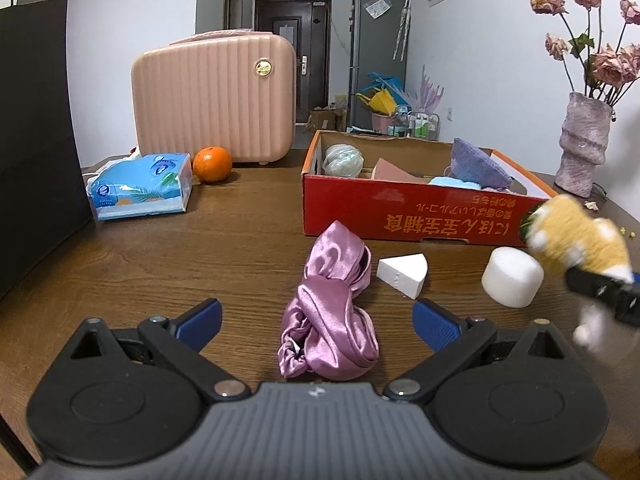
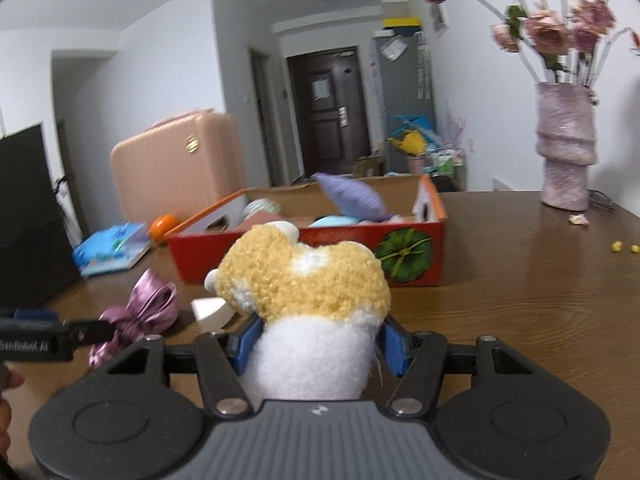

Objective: Organize soft objects
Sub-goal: 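Grasp the pink satin scrunchie with the left tool and lift it, then carry the scrunchie and plush toy with both tools over the box, then lower and open the left tool releasing the scrunchie while the right tool releases the plush, then withdraw both tools from the box toward the white sponges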

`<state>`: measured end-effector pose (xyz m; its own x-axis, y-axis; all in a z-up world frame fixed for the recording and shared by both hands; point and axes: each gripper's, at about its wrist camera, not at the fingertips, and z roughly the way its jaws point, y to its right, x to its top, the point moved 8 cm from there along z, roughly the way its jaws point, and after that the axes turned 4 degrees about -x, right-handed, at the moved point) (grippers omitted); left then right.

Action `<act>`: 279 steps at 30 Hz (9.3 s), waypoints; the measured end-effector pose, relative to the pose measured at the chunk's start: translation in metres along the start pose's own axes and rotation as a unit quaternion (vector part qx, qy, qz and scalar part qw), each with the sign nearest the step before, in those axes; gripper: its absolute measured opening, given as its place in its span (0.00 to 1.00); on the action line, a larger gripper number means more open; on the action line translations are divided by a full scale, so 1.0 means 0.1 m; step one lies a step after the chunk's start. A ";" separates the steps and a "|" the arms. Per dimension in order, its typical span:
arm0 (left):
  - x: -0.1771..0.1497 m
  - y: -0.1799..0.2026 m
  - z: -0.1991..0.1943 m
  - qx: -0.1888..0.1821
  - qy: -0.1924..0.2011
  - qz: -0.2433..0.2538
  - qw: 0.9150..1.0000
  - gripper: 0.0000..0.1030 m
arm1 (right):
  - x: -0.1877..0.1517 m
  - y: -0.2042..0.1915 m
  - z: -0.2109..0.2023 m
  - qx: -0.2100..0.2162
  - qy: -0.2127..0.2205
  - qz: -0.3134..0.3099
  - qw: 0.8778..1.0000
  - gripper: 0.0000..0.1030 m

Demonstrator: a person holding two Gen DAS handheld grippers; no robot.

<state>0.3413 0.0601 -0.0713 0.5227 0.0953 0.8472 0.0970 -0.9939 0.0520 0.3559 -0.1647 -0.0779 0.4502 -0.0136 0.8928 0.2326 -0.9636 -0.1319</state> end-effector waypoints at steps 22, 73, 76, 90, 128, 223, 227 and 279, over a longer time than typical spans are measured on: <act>0.06 -0.07 0.63 0.005 -0.049 0.036 0.998 0.88 | 0.05 0.34 0.04 -0.053 0.005 0.035 0.998 0.58; 0.36 0.30 0.07 -0.048 0.066 0.021 0.996 0.33 | 0.17 0.12 -0.02 -0.038 0.052 -0.012 0.998 0.59; 0.39 0.33 0.06 -0.051 0.069 0.020 0.996 0.33 | 0.21 0.11 -0.02 -0.035 0.056 -0.013 0.998 0.59; 0.68 0.42 0.10 -0.051 0.093 0.008 0.994 0.33 | 0.53 0.04 0.12 -0.029 0.082 -0.017 0.996 0.59; 1.43 0.35 1.04 -0.049 0.110 -0.012 0.993 0.33 | 1.07 -0.26 1.26 -0.011 0.079 -0.048 0.996 0.59; 1.58 0.16 1.46 0.032 0.125 -0.014 0.992 1.00 | 1.29 -0.02 1.60 -0.055 0.075 -0.045 0.995 1.00; 1.51 0.15 1.38 0.032 0.126 -0.013 0.991 1.00 | 1.25 -0.03 1.49 -0.053 0.079 -0.045 0.994 1.00; 0.22 -0.07 0.00 -0.017 0.066 0.038 0.997 1.00 | -0.06 -0.25 -0.04 -0.049 0.024 -0.106 0.993 1.00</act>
<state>0.3520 0.0689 -0.0530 0.4111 0.0146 0.9115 0.0320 -0.9995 0.0015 0.3443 -0.1417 -0.0782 0.3588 0.1818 0.9155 0.2319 -0.9675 0.1012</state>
